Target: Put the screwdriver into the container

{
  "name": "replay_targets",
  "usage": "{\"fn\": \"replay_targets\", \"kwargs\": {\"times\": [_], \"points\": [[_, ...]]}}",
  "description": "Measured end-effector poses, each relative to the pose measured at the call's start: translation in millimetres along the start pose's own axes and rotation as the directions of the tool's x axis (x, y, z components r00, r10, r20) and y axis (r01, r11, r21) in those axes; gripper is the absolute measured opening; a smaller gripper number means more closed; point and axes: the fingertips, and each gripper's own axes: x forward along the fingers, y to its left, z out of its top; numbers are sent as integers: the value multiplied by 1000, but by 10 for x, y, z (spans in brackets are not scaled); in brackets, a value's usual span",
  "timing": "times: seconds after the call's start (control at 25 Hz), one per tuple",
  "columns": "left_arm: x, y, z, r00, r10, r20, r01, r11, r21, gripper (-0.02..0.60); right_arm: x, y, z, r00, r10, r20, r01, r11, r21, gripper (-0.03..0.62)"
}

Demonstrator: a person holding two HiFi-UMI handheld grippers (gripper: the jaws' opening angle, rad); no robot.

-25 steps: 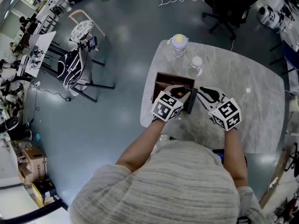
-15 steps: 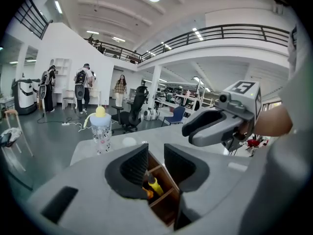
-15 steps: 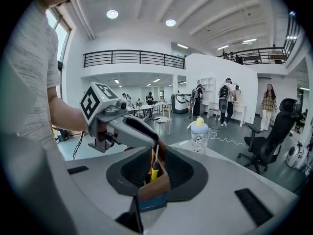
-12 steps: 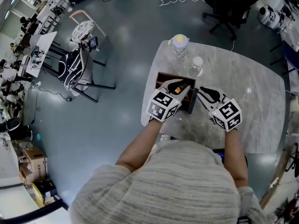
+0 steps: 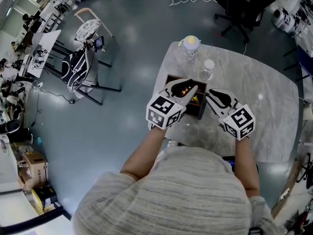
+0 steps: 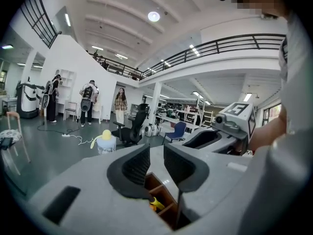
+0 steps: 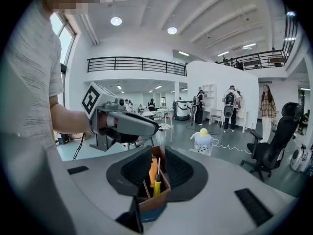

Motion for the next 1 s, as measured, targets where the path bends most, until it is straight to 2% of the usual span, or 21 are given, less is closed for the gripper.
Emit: {"fn": "replay_targets", "kwargs": {"times": [0.32, 0.52, 0.8, 1.0], "points": [[-204, 70, -46, 995, -3, 97, 5, 1000, -19, 38, -19, 93, 35, 1000, 11, 20, -11, 1000, -5, 67], [-350, 16, -160, 984, -45, 175, 58, 996, -69, 17, -29, 149, 1, 1000, 17, 23, -18, 1000, 15, 62], [-480, -99, -322, 978, -89, 191, 100, 994, -51, 15, 20, 324, -37, 998, 55, 9, -55, 998, 16, 31], [-523, -136, -459, 980, -110, 169, 119, 992, -46, 15, 103, 434, -40, 997, 79, 16, -79, 996, 32, 15]]}}
